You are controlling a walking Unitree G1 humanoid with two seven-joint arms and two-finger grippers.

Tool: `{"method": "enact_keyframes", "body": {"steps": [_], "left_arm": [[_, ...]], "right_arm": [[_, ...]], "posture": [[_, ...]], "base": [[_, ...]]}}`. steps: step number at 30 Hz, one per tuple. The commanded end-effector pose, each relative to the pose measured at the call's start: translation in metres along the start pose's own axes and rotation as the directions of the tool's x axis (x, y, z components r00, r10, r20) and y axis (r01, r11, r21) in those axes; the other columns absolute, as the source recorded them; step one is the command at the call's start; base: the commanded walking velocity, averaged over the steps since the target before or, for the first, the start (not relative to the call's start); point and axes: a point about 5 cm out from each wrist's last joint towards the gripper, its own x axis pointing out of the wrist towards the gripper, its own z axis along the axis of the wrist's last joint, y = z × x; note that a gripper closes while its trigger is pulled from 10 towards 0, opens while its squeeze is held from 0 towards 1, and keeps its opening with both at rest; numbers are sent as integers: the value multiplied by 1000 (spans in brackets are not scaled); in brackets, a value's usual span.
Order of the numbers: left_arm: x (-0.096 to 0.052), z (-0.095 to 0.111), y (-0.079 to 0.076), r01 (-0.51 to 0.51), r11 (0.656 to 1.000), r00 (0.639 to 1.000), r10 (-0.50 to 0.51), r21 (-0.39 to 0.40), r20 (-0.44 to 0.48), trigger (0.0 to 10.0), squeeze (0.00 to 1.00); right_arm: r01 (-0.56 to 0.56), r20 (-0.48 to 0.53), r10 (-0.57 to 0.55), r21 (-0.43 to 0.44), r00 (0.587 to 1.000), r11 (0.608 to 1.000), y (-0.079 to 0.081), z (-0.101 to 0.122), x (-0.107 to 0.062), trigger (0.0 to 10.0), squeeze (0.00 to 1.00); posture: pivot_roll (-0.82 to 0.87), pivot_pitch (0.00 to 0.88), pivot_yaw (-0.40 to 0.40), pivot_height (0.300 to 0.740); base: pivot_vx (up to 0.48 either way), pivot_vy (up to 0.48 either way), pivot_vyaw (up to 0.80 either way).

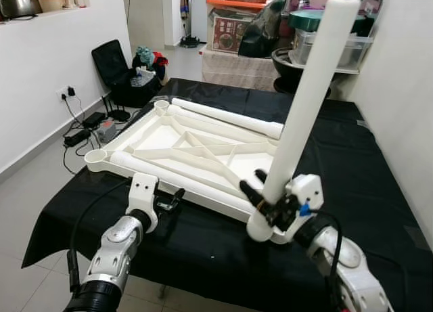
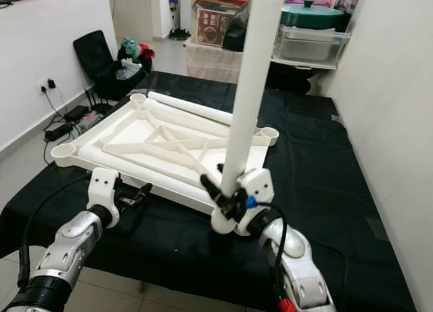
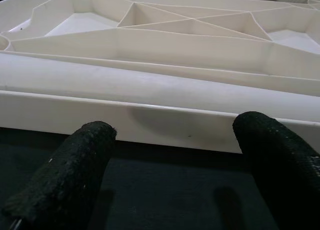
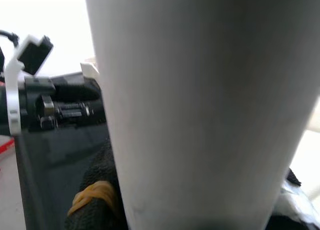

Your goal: Building children table

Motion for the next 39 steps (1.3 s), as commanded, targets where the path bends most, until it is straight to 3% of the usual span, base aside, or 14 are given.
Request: {"method": "enact_keyframes", "body": {"steps": [1, 2, 4, 5, 6, 8, 10, 13, 20, 32, 39], "left_arm": [[2, 1, 2, -2, 1000, 1000, 2, 0, 3, 10000, 0], [2, 2, 2, 0, 1000, 1000, 0, -1, 8, 10000, 0], [2, 2, 2, 0, 1000, 1000, 0, -1, 8, 10000, 0], [2, 5, 0, 9, 1000, 1000, -9, -2, 26, 10000, 0], [2, 5, 0, 9, 1000, 1000, -9, -2, 26, 10000, 0], [1, 14, -5, 41, 999, 995, -41, -5, 86, 10000, 0], [0, 21, -8, 65, 998, 990, -63, -15, 130, 10000, 0], [-2, 32, -11, 96, 995, 976, -89, -23, 197, 10000, 0], [-2, 31, -10, 100, 995, 977, -95, -17, 189, 10000, 0], [-4, 35, 5, 56, 998, 979, -52, -16, 199, 10000, 0], [-4, 35, 7, 50, 999, 979, -46, -16, 199, 10000, 0]], "right_arm": [[29, 28, -28, -29, 999, 999, -10, 10, 2, 10000, 0], [79, 63, -77, -45, 995, 996, -21, 19, 4, 10000, 0], [79, 63, -77, -45, 995, 996, -21, 19, 4, 10000, 0], [151, 109, -144, -53, 984, 987, -34, 29, 5, 10000, 0], [151, 109, -144, -53, 984, 987, -34, 29, 5, 10000, 0], [254, 160, -241, -63, 957, 965, -49, 38, 4, 10000, 0], [288, 171, -275, -58, 946, 956, -52, 38, 4, 10000, 0], [310, 181, -296, -51, 938, 949, -53, 37, 3, 10000, 0], [300, 175, -288, -46, 942, 953, -50, 35, 4, 10000, 0], [250, 87, -237, -211, 968, 945, -40, 10, -2, 10000, 0], [236, 65, -227, -228, 972, 945, -36, 4, -3, 10000, 0]], "posture": [[18, 0, -73, 740], [18, 0, -73, 740], [18, 0, -73, 740], [20, 0, -73, 740], [20, 0, -73, 740], [24, 0, -77, 740], [27, 0, -77, 740], [31, 0, -77, 740], [29, 0, -71, 740], [35, 0, -71, 740], [32, 0, -68, 740]], "base": [[0, 0, 0], [0, 0, 0], [0, 0, 0], [0, 0, 0], [0, 0, 0], [0, 0, 0], [0, 0, 0], [0, 0, 0], [0, 0, 0], [0, 0, 0], [0, 0, 0]]}}
